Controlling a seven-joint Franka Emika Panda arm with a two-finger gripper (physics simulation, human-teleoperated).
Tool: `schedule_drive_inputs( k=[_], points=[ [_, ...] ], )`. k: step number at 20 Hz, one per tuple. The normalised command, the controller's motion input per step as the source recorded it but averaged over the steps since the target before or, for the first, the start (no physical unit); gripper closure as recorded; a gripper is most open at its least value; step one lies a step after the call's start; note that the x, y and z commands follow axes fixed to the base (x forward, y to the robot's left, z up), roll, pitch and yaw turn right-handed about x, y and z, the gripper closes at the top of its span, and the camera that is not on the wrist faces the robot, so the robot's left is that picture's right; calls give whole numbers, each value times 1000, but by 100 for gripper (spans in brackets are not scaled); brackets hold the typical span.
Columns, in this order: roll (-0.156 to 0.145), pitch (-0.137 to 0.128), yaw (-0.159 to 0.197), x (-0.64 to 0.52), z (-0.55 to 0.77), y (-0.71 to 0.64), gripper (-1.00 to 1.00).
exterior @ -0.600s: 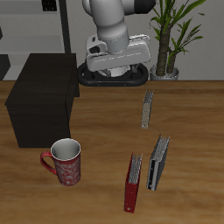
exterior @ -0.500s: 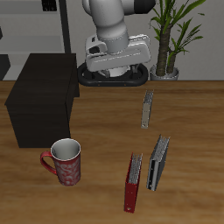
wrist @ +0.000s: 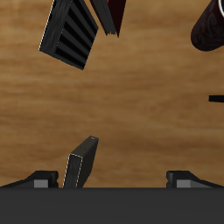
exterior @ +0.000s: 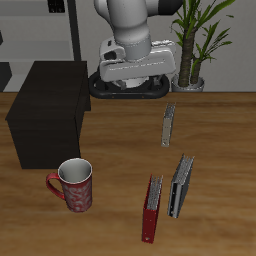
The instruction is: Place the red book flat on top of the shelf
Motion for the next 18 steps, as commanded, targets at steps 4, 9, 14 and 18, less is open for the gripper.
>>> schedule_drive_inputs(
  k=[4, 9, 14, 18],
  points=[
    [-27, -3, 12, 307, 72, 63, -100],
    [-54, -41, 8, 355, 150, 81, -100],
    [-82, -49, 36, 396, 66, 75, -100],
    [-38, -11, 8, 299, 36, 34, -100]
  ],
)
